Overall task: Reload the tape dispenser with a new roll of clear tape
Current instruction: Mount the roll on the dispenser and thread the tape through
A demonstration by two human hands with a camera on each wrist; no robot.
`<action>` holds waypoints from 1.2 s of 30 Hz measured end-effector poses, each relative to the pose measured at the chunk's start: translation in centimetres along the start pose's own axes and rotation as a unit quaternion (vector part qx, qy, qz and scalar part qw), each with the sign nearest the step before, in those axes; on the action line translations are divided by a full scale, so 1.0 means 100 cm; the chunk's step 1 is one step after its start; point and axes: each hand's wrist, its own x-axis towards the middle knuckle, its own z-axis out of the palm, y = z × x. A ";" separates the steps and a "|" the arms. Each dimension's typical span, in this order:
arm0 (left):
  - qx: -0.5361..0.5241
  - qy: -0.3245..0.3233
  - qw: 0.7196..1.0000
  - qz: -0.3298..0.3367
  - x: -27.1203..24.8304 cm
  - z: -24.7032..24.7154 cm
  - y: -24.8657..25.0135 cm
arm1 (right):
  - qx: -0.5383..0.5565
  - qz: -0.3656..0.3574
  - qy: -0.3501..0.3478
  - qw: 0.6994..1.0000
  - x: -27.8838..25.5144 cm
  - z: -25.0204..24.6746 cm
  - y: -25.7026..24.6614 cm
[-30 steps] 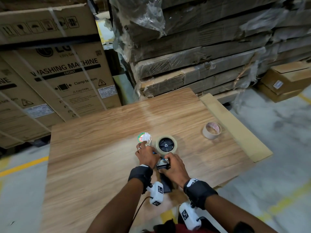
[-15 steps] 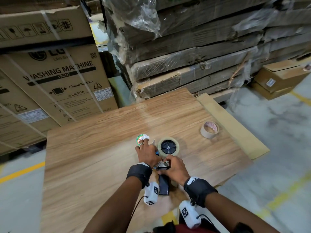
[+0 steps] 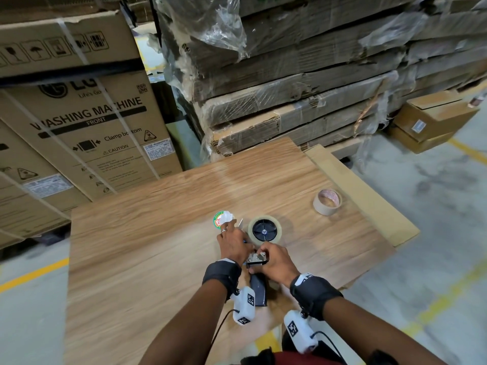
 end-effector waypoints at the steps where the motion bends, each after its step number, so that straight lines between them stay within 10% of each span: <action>1: 0.002 0.000 1.000 0.003 0.000 0.000 0.000 | 0.001 0.000 0.000 1.000 0.000 0.000 0.001; 14: 0.069 -0.044 0.995 0.059 0.004 -0.014 -0.013 | -0.003 0.102 -0.012 0.995 -0.020 0.029 0.007; 36: 0.103 0.077 0.986 0.105 -0.014 -0.015 -0.041 | 0.047 0.116 -0.004 0.992 -0.010 0.034 -0.004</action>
